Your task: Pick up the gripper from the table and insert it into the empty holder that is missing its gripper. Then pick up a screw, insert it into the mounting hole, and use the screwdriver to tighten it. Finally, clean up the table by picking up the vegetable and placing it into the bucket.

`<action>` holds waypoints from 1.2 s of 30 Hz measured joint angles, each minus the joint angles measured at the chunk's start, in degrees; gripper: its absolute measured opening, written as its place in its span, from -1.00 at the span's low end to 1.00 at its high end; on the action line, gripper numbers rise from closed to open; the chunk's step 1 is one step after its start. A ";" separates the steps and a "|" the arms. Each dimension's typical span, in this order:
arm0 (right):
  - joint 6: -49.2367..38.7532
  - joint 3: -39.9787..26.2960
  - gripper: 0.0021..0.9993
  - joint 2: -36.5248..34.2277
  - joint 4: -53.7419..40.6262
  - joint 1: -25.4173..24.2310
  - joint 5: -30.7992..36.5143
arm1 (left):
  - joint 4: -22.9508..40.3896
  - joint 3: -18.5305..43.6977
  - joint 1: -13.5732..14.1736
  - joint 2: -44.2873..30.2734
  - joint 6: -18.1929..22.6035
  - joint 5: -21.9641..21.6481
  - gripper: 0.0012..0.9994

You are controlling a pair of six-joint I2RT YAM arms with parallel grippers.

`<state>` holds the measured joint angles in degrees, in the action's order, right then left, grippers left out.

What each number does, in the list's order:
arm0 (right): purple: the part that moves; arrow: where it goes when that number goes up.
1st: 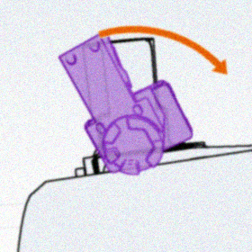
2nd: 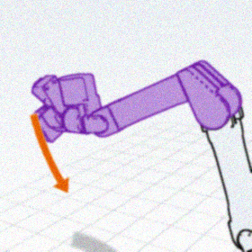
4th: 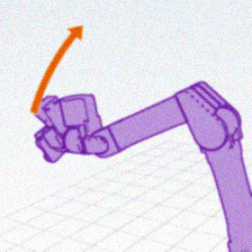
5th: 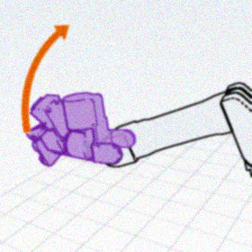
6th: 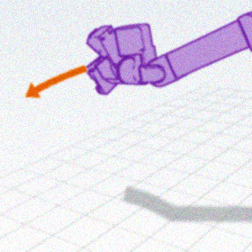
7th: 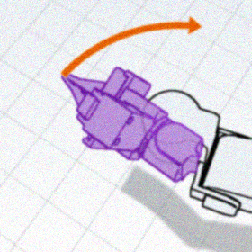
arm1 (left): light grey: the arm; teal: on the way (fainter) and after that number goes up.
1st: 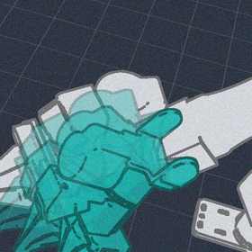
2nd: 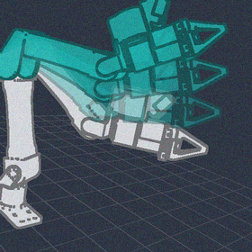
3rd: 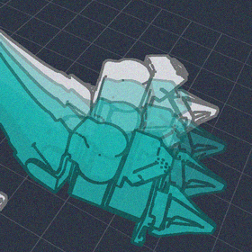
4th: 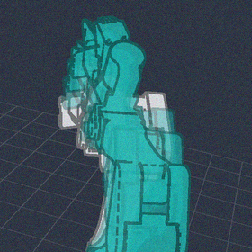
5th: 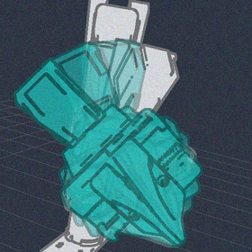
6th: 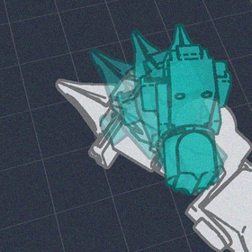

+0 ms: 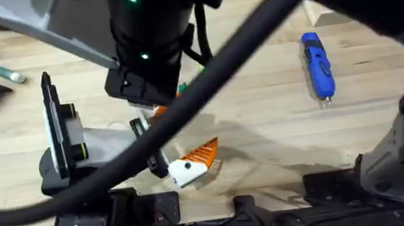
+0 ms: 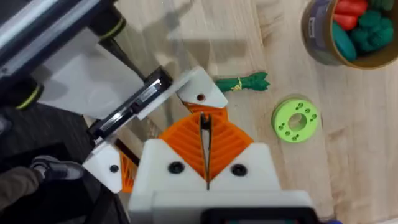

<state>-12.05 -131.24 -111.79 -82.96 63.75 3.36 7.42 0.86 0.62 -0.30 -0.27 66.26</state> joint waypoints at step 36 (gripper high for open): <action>1.11 0.00 -0.99 -3.31 -0.42 -2.05 -4.31 | 0.00 0.00 0.00 -0.02 0.00 0.00 0.97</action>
<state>-10.94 -131.24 -115.09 -83.37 61.69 -0.95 7.42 0.86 0.62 -0.32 -0.27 66.26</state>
